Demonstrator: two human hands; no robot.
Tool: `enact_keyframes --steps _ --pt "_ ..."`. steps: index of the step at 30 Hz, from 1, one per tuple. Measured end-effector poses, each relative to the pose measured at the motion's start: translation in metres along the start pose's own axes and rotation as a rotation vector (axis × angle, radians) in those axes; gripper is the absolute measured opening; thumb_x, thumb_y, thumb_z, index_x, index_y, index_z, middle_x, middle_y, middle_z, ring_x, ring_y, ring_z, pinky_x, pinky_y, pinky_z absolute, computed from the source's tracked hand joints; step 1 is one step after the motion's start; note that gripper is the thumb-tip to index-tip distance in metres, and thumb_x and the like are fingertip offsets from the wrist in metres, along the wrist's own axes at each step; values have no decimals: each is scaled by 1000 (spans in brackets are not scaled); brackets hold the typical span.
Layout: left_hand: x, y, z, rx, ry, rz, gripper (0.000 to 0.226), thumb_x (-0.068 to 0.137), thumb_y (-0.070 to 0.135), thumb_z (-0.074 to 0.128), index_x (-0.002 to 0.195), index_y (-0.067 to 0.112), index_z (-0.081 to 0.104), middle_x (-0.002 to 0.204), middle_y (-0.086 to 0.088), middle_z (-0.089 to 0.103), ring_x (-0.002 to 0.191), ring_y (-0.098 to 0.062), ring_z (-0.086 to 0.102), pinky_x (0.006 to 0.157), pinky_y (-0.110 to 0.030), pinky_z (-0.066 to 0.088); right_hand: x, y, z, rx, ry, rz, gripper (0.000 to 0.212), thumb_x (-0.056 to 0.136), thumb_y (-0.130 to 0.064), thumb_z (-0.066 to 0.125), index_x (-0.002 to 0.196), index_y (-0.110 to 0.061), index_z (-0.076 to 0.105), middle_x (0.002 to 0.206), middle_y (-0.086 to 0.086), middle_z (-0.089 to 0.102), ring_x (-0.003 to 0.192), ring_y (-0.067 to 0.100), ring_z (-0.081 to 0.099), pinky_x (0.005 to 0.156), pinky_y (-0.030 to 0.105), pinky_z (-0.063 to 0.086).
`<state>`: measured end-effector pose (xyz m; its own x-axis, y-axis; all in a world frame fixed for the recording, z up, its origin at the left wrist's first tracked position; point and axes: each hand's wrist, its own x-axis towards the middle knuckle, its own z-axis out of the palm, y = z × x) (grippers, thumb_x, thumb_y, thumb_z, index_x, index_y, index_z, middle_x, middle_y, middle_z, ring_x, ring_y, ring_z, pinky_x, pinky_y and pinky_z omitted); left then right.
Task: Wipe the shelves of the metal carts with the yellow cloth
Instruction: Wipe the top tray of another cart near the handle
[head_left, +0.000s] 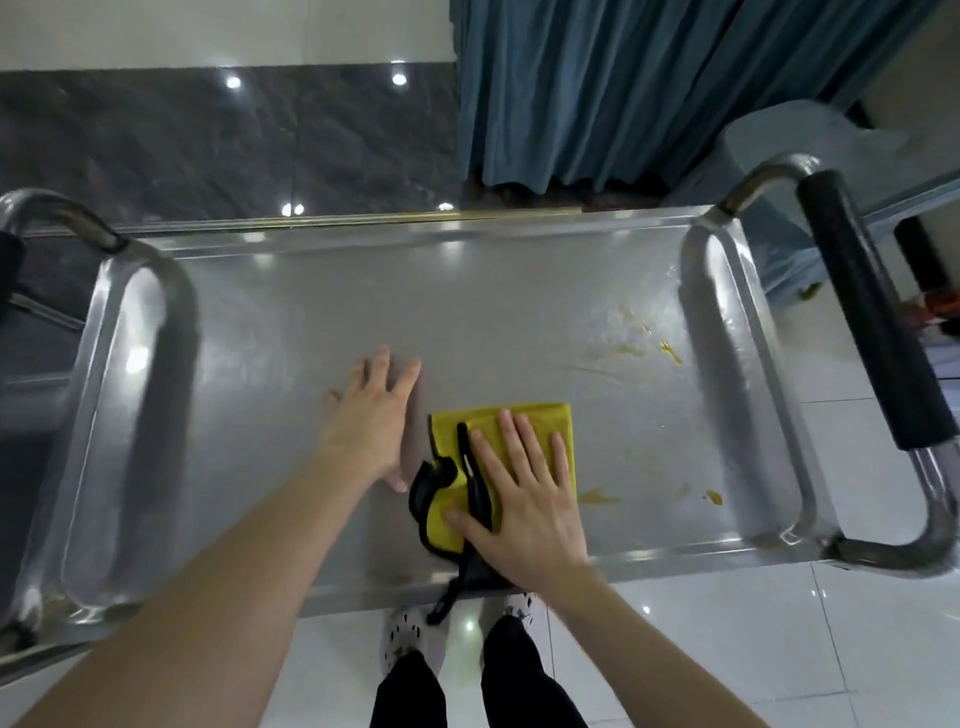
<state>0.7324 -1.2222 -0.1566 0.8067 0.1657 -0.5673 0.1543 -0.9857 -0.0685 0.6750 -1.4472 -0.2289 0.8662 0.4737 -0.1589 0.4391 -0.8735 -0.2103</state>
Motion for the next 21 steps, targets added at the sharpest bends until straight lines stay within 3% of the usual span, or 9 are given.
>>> enact_keyframes --steps 5,10,15,21 --pt "2 0 0 5 -20 -3 169 49 53 105 169 36 -11 177 -5 -19 166 -36 -2 124 -62 33 161 44 -28 -25 76 36 96 93 -92 27 171 -37 16 180 3 4 166 21 -3 131 59 0" --pt "5 -3 5 3 2 5 168 51 55 104 168 36 -15 177 -4 -20 166 -34 -6 126 -59 31 278 58 -52 -54 32 75 105 86 -98 15 171 -36 10 180 3 -8 165 22 -10 131 58 -6" --pt "1 -1 -2 9 -14 -4 169 49 57 105 169 37 -12 178 -5 -17 166 -34 -3 125 -60 33 182 42 -34 -10 84 25 98 94 -90 24 172 -32 14 180 8 3 166 25 -4 130 60 -1" --pt "-2 1 -5 28 4 -14 170 42 59 106 169 36 -5 178 -5 -10 165 -35 5 118 -59 43 -17 30 -15 -2 -56 -30 100 94 -91 34 172 -34 5 180 4 -7 165 22 -12 130 63 4"
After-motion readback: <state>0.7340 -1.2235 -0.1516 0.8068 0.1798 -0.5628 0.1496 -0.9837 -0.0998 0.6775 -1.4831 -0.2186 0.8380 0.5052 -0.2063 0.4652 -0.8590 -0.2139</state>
